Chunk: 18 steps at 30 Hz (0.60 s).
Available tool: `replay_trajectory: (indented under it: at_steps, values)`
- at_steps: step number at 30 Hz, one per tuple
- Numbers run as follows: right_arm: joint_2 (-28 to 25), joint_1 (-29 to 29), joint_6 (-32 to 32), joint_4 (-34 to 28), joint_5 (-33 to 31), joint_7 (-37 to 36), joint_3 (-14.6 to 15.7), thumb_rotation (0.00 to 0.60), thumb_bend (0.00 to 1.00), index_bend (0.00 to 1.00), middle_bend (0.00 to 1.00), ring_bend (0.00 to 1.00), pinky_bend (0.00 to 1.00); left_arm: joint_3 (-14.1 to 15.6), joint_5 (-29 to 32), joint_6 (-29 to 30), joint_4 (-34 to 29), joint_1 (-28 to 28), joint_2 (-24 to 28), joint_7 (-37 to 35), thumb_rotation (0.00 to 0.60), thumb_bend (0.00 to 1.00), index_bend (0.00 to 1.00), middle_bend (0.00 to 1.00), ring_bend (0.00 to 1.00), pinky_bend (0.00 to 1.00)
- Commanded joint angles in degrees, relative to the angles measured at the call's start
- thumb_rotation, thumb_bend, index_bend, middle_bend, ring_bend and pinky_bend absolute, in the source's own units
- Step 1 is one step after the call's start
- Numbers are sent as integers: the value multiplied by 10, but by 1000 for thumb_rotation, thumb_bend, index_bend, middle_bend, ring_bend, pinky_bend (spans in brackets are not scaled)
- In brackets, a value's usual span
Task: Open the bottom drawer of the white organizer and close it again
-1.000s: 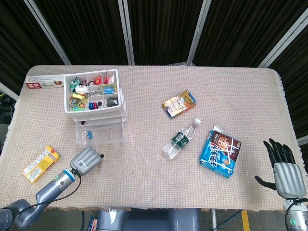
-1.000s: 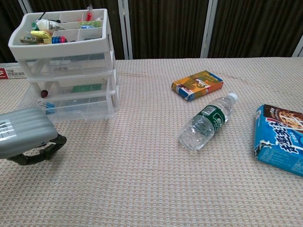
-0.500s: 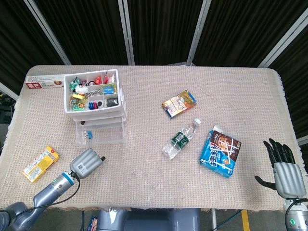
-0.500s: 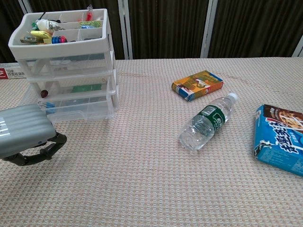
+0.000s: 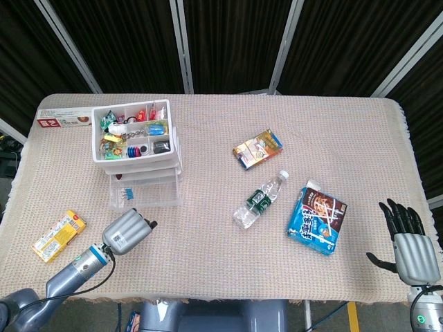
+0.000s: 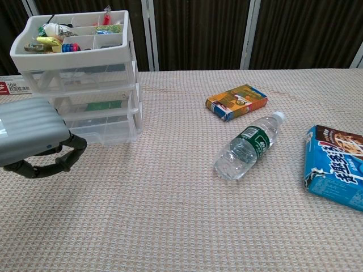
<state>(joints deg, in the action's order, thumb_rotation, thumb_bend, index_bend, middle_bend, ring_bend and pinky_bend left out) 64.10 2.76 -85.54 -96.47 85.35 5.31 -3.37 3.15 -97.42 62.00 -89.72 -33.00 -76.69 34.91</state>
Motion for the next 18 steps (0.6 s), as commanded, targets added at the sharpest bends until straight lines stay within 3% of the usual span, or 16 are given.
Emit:
replay_trajectory:
  at_steps: [1, 8, 18]
  values:
    - [0, 0, 0, 0, 0, 0, 0, 600, 8, 54, 0, 0, 0, -22, 15, 1, -11, -10, 11, -3, 600, 412, 577, 1000, 941, 818]
    - [1, 0, 0, 1, 0, 1, 0, 600, 8, 54, 0, 0, 0, -63, 53, 5, -28, -21, 21, -34, 600, 410, 577, 1000, 942, 818]
    - [1, 0, 0, 1, 0, 1, 0, 600, 7, 54, 0, 0, 0, -87, 89, 4, -15, -26, 22, -42, 600, 412, 575, 1000, 938, 818]
